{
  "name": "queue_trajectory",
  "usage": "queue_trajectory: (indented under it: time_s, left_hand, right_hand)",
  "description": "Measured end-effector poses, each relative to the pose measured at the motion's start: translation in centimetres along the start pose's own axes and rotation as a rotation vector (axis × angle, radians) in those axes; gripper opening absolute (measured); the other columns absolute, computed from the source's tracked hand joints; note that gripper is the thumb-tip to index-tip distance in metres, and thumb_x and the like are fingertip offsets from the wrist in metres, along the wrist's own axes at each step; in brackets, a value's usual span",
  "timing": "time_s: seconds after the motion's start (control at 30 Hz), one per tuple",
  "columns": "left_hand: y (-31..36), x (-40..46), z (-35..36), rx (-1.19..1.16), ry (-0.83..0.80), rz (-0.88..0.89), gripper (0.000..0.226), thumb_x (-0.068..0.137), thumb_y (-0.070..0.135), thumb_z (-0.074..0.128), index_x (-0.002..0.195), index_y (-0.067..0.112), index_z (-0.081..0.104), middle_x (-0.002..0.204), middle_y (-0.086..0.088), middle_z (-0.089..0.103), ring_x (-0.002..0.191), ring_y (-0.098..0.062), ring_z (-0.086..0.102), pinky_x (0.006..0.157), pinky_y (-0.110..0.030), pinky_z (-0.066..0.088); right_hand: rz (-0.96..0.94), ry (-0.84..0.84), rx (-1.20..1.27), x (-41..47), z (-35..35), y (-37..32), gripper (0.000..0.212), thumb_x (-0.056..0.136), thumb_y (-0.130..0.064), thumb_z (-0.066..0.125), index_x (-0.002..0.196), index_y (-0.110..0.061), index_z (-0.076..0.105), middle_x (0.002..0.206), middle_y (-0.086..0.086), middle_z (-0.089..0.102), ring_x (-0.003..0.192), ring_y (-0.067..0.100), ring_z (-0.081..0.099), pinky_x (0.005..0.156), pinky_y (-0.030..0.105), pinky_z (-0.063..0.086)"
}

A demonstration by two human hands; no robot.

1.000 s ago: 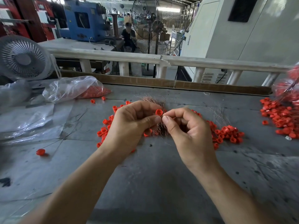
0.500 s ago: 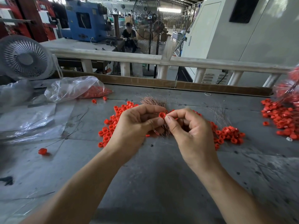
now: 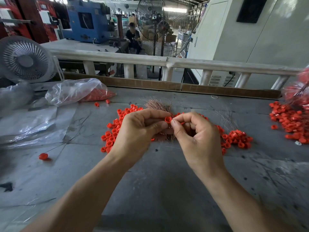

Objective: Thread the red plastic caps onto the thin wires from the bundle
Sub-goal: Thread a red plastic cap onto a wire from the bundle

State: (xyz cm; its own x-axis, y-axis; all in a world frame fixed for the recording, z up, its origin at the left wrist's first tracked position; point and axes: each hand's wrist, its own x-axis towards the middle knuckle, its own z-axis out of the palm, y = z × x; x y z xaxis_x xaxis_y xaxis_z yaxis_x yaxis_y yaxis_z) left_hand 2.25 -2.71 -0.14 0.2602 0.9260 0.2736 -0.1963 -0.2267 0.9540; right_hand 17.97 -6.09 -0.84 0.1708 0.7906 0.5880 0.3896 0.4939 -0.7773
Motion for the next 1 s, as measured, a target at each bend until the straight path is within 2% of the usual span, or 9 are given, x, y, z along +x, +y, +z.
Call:
queue_trajectory:
  time_s: [0.23,0.43,0.57,0.73,0.87,1.0]
  left_hand:
    - [-0.22,0.08,0.02,0.082,0.020,0.055,0.023,0.090,-0.008,0.068,0.101,0.012,0.074,0.083,-0.007,0.079,0.078,-0.015,0.077,0.067,-0.018,0.058]
    - [-0.17,0.07,0.00,0.077,0.046,0.080,0.018,0.088,-0.002,0.073,0.102,0.009,0.074,0.083,-0.007,0.079,0.078,-0.017,0.077,0.067,-0.019,0.058]
    - [-0.06,0.06,0.06,0.014,0.037,0.058,0.017,0.087,-0.002,0.072,0.100,0.009,0.074,0.084,-0.007,0.079,0.078,-0.016,0.078,0.066,-0.019,0.058]
    - [0.26,0.00,-0.06,-0.028,0.013,0.032,0.021,0.092,0.000,0.068,0.098,0.018,0.079,0.089,-0.008,0.079,0.084,-0.020,0.078,0.068,-0.022,0.059]
    - [0.31,-0.02,-0.18,-0.031,-0.007,-0.001,0.019,0.092,0.003,0.067,0.103,0.014,0.079,0.093,-0.010,0.079,0.087,-0.023,0.078,0.069,-0.023,0.059]
    - [0.43,0.04,-0.21,-0.049,0.012,-0.009,0.017,0.082,0.014,0.073,0.097,0.016,0.081,0.088,-0.011,0.079,0.079,-0.019,0.077,0.066,-0.021,0.057]
  right_hand:
    - [-0.043,-0.010,-0.067,0.07,-0.17,0.18,0.014,0.092,-0.014,0.073,0.082,-0.022,0.069,0.059,-0.010,0.057,0.054,0.005,0.051,0.055,0.015,0.040]
    - [-0.034,-0.021,-0.067,0.07,-0.10,0.32,0.013,0.092,-0.016,0.073,0.082,-0.023,0.069,0.060,-0.007,0.059,0.055,0.007,0.053,0.054,0.018,0.042]
    - [0.007,-0.027,0.003,0.08,-0.01,0.29,0.014,0.093,-0.014,0.072,0.083,-0.023,0.070,0.063,-0.006,0.062,0.056,0.003,0.052,0.054,0.017,0.042]
    - [0.016,-0.010,0.054,0.08,-0.16,0.18,0.012,0.095,-0.013,0.072,0.086,-0.022,0.072,0.069,0.003,0.068,0.063,0.023,0.062,0.058,0.031,0.051]
    - [0.009,-0.019,0.066,0.22,-0.34,0.33,0.015,0.094,-0.010,0.072,0.084,-0.020,0.071,0.061,-0.009,0.059,0.055,0.002,0.050,0.054,0.013,0.040]
    - [-0.006,-0.038,0.072,0.20,-0.37,0.47,0.015,0.094,-0.010,0.072,0.084,-0.021,0.071,0.063,-0.003,0.060,0.056,0.001,0.049,0.055,0.012,0.039]
